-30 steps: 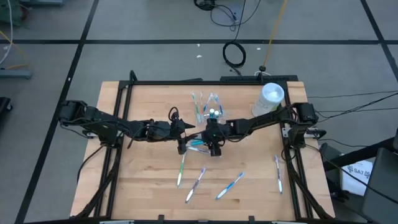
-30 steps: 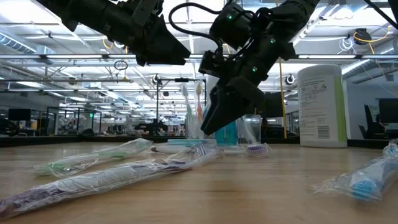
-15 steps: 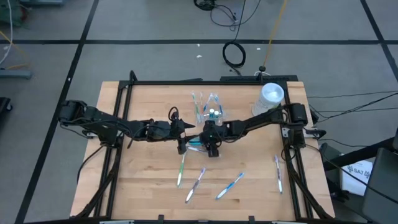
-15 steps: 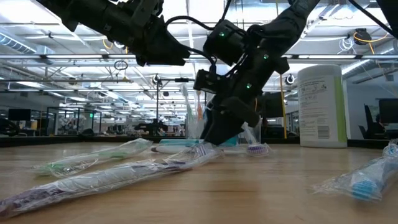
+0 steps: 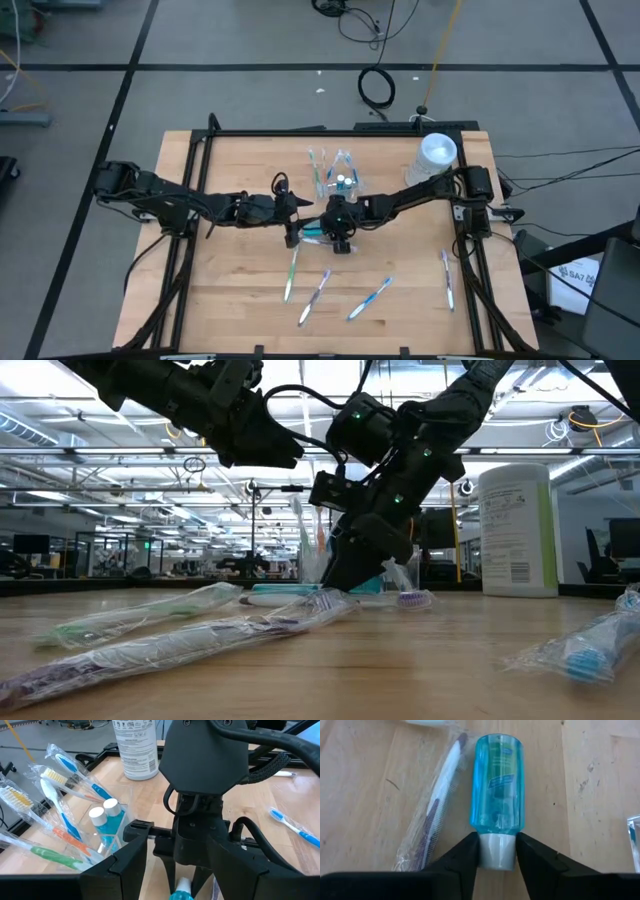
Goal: Pick & Place toothbrushing station
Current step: Put the blue mouthwash into the transparent organizer
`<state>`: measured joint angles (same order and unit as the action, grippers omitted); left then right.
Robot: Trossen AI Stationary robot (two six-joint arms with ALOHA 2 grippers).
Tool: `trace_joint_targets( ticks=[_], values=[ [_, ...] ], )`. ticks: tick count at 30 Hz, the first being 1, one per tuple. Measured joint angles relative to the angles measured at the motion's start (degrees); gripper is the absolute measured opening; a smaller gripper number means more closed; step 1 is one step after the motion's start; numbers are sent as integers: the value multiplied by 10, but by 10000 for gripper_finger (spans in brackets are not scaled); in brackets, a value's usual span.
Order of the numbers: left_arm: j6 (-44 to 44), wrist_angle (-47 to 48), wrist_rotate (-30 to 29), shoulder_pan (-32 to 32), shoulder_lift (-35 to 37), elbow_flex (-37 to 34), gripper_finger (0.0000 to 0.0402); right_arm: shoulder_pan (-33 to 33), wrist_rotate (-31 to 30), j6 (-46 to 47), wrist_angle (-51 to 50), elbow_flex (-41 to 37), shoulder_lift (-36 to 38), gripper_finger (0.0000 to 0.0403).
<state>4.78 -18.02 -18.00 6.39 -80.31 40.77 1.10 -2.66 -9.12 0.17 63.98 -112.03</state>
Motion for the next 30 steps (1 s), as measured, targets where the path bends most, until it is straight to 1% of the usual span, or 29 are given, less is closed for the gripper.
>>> trace_joint_targets(
  ticks=[5, 9, 11, 14, 16, 18, 21, 24, 27, 30],
  values=[
    [1, 3, 0, 0, 0, 0, 214, 0, -2, 28, -1, -1, 5, 97],
    [2, 3, 0, 0, 0, 0, 214, -1, -7, 11, -5, -1, 16, 99],
    [2, 3, 0, 0, 0, 0, 214, -7, -25, -10, -12, -3, 27, 104],
    [3, 5, -1, 0, 0, 0, 214, -21, -92, -47, -40, -3, 55, 104],
    [9, 33, -4, 1, 9, 0, 214, -30, -137, -74, -66, -2, 76, 98],
    [13, 67, -20, 2, 31, -1, 214, -37, -168, -101, -105, -2, 103, 94],
    [22, 123, -83, 2, 74, 0, 214, -43, -216, -160, -140, -2, 140, 94],
    [35, 164, -139, 2, 123, 0, 214, -49, -293, -244, -163, -2, 175, 102],
    [33, 195, -163, 0, 162, 0, 214, -48, -356, -367, -166, -2, 202, 102],
    [33, 202, -172, 0, 185, 0, 214, -41, -379, -496, -150, -2, 219, 94]
  ],
)
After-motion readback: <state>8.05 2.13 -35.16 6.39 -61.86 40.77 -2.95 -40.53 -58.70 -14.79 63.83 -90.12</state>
